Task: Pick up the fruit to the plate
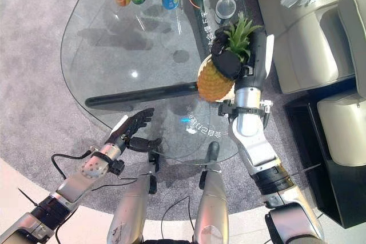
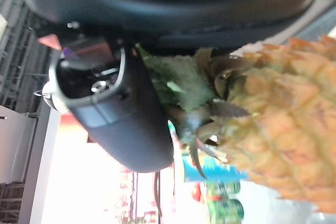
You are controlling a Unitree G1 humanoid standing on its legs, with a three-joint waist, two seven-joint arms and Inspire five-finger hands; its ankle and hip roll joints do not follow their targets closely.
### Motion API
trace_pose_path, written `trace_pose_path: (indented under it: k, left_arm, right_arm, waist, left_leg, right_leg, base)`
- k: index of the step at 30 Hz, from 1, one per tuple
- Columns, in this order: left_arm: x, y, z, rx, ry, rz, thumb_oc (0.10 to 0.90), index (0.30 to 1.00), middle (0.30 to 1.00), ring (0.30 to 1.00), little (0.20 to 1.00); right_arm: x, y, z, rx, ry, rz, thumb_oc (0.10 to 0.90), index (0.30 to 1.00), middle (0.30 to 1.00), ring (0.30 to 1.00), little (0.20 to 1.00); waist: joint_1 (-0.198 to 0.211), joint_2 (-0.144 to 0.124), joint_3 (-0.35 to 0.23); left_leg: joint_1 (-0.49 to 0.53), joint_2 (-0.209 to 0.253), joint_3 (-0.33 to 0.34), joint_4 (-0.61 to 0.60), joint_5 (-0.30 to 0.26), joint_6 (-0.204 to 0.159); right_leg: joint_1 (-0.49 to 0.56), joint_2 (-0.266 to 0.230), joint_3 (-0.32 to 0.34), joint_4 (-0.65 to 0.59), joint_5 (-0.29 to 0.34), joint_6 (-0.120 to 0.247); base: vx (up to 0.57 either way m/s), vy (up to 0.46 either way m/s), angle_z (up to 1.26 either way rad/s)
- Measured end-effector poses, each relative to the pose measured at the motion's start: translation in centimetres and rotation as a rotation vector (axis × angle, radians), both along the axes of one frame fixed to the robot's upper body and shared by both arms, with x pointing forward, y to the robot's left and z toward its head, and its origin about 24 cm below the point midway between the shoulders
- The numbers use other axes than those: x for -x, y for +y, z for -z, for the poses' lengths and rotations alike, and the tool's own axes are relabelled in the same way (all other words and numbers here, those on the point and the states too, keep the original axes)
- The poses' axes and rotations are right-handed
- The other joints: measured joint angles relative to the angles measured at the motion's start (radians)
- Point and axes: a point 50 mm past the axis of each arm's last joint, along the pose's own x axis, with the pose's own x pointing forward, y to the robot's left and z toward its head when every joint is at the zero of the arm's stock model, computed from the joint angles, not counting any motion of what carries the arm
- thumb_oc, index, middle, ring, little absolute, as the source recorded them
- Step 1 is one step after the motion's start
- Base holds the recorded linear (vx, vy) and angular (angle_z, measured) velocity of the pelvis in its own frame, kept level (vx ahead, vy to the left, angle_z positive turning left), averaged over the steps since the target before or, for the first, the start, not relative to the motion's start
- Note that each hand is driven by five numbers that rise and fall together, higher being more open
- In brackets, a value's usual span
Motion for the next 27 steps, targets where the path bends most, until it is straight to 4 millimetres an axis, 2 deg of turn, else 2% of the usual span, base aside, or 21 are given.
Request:
trace_pose_path:
  k: [6, 10, 17, 18, 21, 27]
  left_arm:
    - [0.1, -0.2, 1.8, -0.039, 0.046, -0.044, 0.800, 0.900, 0.900, 0.900, 0.900]
    - [0.2, 0.4, 2.7, -0.060, 0.071, -0.084, 0.800, 0.900, 0.900, 0.900, 0.900]
    - [0.2, 0.4, 2.6, -0.058, 0.059, -0.098, 0.800, 0.900, 0.900, 0.900, 0.900]
    - [0.2, 0.2, 2.5, -0.051, 0.051, -0.102, 0.800, 0.900, 0.900, 0.900, 0.900]
    - [0.1, -0.2, 2.3, -0.039, 0.038, -0.095, 0.800, 0.900, 0.900, 0.900, 0.900]
    - [0.4, -0.7, 2.6, -0.045, 0.039, -0.086, 0.800, 0.900, 0.900, 0.900, 0.900]
  right_arm:
    - [-1.1, -0.7, -0.7, 0.002, -0.008, 0.093, 0.100, 0.300, 0.300, 0.300, 0.200]
    - [-1.3, -0.8, -1.3, -0.001, -0.041, 0.143, 0.100, 0.300, 0.300, 0.300, 0.200]
    - [-1.3, -1.3, -1.0, -0.005, -0.049, 0.219, 0.100, 0.300, 0.300, 0.300, 0.200]
    - [-1.5, -1.8, -0.9, -0.014, -0.049, 0.259, 0.100, 0.300, 0.300, 0.300, 0.200]
    - [-1.9, -2.3, -1.7, 0.001, -0.086, 0.346, 0.100, 0.300, 0.300, 0.300, 0.200]
    - [-2.4, -3.0, -2.7, 0.010, -0.137, 0.465, 0.100, 0.300, 0.300, 0.300, 0.200]
  waist:
    - [0.021, 0.004, 0.000]
    - [0.024, 0.007, 0.001]
    - [0.039, 0.022, 0.001]
    - [0.045, 0.037, 0.001]
    - [0.046, 0.052, 0.001]
    - [0.051, 0.056, 0.001]
  left_leg:
    - [-0.058, 0.000, -0.001, 0.018, 0.001, 0.001]
    - [-0.103, 0.000, -0.003, 0.029, 0.003, 0.001]
    - [-0.132, -0.001, -0.004, 0.036, 0.004, 0.000]
    - [-0.140, -0.001, -0.005, 0.036, 0.006, -0.002]
    - [-0.170, -0.001, -0.006, 0.041, 0.008, -0.001]
    - [-0.189, -0.001, -0.008, 0.046, 0.008, -0.001]
  right_leg:
    - [-0.061, -0.002, 0.001, 0.026, -0.001, -0.002]
    - [-0.107, -0.002, 0.002, 0.038, -0.001, -0.003]
    - [-0.144, -0.004, 0.006, 0.064, -0.010, -0.006]
    - [-0.155, -0.004, 0.006, 0.070, -0.013, -0.008]
    - [-0.184, -0.004, 0.007, 0.070, -0.013, -0.008]
    - [-0.201, -0.004, 0.006, 0.079, -0.012, -0.009]
  base:
    - [0.02, 0.042, 0.01]
    - [0.02, 0.042, 0.02]
    - [0.00, 0.000, 0.00]
    - [0.00, 0.000, 0.00]
    - [0.00, 0.000, 0.00]
    - [0.00, 0.000, 0.00]
